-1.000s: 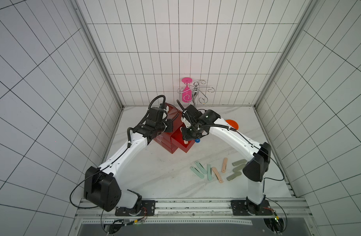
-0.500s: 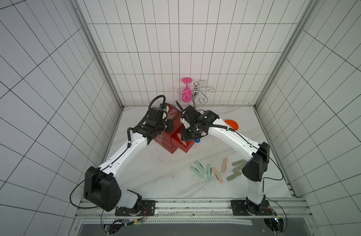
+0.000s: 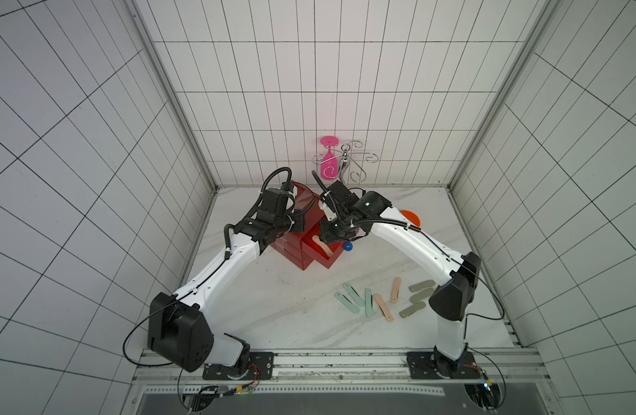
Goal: Place the fruit knives into the drawer by color
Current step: Place the fruit knife in the drawer, then pick up the fruit knife from the center of the board.
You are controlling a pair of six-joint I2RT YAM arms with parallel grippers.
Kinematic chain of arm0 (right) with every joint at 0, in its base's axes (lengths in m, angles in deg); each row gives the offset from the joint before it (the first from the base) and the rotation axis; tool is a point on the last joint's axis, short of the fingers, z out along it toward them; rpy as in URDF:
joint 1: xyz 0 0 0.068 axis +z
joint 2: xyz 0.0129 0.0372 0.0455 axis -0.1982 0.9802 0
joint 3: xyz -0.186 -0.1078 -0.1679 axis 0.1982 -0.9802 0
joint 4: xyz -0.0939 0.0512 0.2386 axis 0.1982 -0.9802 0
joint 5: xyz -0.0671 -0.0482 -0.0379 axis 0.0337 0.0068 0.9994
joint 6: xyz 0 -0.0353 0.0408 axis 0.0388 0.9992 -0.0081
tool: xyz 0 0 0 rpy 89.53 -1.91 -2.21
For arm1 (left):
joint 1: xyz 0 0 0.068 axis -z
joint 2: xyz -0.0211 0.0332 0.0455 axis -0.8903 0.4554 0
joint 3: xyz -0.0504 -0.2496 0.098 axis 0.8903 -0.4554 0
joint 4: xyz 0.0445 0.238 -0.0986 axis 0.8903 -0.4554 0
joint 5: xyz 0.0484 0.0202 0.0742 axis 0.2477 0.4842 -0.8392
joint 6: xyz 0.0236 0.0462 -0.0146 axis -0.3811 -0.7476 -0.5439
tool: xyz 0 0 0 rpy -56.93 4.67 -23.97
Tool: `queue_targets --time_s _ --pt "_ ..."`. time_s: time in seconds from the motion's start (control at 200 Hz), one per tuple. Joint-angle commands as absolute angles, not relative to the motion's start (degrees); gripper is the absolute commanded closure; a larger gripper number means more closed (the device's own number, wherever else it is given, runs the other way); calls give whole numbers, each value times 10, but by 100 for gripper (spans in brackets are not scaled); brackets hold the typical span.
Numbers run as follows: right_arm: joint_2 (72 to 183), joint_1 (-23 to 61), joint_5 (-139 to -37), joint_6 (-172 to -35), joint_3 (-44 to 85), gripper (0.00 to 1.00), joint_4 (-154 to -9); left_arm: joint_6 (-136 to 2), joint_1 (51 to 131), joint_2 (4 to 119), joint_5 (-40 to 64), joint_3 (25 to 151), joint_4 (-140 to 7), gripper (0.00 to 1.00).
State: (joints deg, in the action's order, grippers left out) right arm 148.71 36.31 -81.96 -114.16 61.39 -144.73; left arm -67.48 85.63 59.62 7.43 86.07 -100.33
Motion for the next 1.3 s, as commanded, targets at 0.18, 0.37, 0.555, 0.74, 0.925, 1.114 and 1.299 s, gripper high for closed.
queue_targets --time_s 0.18,0.37,0.555,0.74,0.925,1.114,1.299 --pt "1391 362 -746 -1131 655 67 -1503 -678 857 621 80 847 -1089 100" --pt "1302 349 -679 -1136 537 66 -1528 -678 857 620 80 847 -1090 100" --pt "1211 307 -670 -1167 364 66 -1515 -678 858 619 79 847 -1090 100" --pt "1164 257 -694 -1193 217 65 -1488 -678 858 619 79 846 -1090 100" --pt "1152 223 -717 -1213 111 65 -1459 -678 858 621 79 847 -1090 100" --pt "1152 205 -752 -1230 26 61 -1418 -677 858 618 75 846 -1090 100" --pt "1180 192 -772 -1233 -20 56 -1379 -677 858 618 76 846 -1090 100"
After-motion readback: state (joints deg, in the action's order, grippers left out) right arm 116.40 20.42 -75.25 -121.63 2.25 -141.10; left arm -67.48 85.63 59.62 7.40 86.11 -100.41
